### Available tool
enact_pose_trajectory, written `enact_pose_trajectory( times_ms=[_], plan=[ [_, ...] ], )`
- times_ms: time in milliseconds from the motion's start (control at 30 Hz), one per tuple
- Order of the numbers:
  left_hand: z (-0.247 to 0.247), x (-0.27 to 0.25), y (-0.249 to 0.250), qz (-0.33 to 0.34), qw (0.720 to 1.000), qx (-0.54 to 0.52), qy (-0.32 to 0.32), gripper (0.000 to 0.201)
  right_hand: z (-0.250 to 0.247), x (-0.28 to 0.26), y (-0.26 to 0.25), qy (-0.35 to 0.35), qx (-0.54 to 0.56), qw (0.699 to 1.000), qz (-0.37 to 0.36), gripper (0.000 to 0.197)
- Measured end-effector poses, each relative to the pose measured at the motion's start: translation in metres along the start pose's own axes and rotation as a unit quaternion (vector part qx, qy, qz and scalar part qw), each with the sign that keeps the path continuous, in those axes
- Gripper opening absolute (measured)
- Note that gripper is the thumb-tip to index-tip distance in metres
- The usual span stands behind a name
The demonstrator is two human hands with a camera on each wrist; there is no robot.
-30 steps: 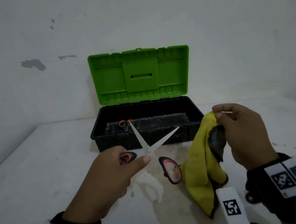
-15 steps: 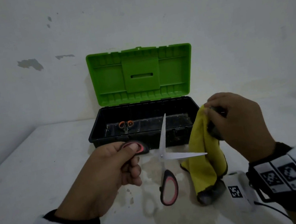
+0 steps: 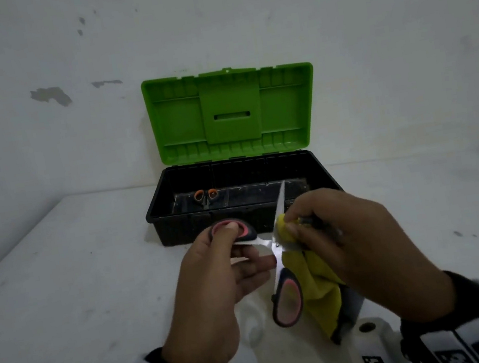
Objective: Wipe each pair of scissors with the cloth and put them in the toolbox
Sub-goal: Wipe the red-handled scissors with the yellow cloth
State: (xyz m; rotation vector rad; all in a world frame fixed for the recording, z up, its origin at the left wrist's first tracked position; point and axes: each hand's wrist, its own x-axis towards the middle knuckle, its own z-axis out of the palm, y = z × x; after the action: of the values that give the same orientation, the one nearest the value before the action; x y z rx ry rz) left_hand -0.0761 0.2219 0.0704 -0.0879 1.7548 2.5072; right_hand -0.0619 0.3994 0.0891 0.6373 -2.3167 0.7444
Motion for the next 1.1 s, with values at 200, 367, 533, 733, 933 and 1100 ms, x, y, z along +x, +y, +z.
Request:
enact_pose_trajectory(
  times_ms=[200, 367, 533, 733, 933, 1100],
  plan=[
    [0.015, -0.016, -0.006, -0.019, 0.999, -0.028, 0.013, 0.03, 0.013, -0.01, -0.007, 0.065, -0.007, 0.997, 0.028, 0.017],
    [0.018, -0.026, -0.005, 0.004, 0.999, -0.02, 0.041, 0.034, 0.01, -0.015, -0.014, 0.05, 0.044, 0.997, 0.05, 0.023],
    [0.018, -0.026, -0.006, 0.068, 0.994, 0.04, 0.078, 0.031, 0.005, -0.023, -0.019, 0.002, 0.067, 0.998, 0.0, 0.025],
    [0.022, -0.028, -0.005, 0.189, 0.967, 0.151, 0.081, 0.036, 0.009, -0.026, -0.024, -0.018, -0.052, 0.996, -0.063, 0.025],
    [0.022, -0.027, -0.005, 0.215, 0.95, 0.214, 0.079, 0.04, 0.009, -0.018, -0.022, -0.008, -0.149, 0.985, -0.089, 0.03],
    [0.019, -0.024, -0.001, 0.233, 0.94, 0.236, 0.081, 0.038, 0.013, -0.018, -0.03, -0.024, -0.176, 0.978, -0.108, 0.03]
  ],
)
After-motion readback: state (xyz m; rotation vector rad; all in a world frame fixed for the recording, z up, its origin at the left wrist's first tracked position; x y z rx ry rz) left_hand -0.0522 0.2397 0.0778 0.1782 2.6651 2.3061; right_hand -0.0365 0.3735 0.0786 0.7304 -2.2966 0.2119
